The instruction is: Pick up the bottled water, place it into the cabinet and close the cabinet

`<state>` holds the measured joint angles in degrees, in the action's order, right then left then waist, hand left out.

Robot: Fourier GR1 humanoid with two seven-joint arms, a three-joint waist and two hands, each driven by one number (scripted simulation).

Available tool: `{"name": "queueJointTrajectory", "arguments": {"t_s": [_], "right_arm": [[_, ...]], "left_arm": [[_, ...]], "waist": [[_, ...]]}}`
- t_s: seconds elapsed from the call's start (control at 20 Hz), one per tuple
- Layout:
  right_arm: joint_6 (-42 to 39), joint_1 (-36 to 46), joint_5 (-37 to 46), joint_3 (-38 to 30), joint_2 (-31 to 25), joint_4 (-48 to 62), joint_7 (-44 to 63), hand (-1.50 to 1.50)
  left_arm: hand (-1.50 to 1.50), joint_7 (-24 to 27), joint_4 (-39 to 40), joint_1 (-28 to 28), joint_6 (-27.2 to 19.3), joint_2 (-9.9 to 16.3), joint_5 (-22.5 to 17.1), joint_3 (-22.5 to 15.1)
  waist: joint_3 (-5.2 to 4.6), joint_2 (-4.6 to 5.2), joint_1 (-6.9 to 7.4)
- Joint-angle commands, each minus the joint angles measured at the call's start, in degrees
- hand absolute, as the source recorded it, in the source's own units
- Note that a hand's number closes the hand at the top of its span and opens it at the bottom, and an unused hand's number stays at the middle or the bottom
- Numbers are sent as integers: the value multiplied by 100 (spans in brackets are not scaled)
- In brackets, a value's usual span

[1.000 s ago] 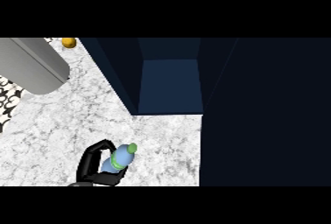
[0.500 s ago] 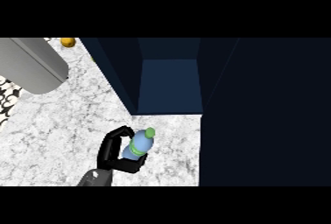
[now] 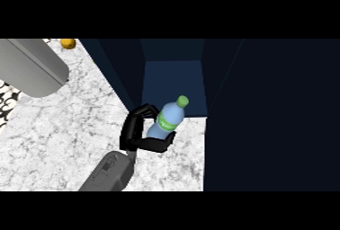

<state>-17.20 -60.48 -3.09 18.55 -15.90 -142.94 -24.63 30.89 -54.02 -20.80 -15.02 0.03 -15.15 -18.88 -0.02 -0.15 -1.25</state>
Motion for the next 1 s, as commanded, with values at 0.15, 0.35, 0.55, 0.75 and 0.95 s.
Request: {"name": "queueJointTrajectory", "arguments": {"t_s": [0.15,0.35,0.55,0.75,0.95], "right_arm": [[-115,8,-566,-308,-104,-532,183,-150],[-143,13,-569,-421,-142,-572,199,-150],[-294,-5,-880,-790,-144,-238,-66,-150],[-279,-127,-673,-461,-90,-692,163,-150],[-539,-286,-897,-954,-265,-490,-240,-150]], "left_arm": [[150,-732,337,-1357,-1153,-3,-704,-453],[150,-1076,789,-2104,-1648,-3,-997,-534],[150,-1116,1260,-2441,-1516,-3,-1202,-441],[150,-944,2063,-2975,-1440,-3,-1442,150],[150,-953,2763,-3328,-2057,-3,-1288,259]], "waist": [[-4,48,-108],[-5,76,-187],[0,59,-126],[-9,117,-200],[-1,118,-295]]}}
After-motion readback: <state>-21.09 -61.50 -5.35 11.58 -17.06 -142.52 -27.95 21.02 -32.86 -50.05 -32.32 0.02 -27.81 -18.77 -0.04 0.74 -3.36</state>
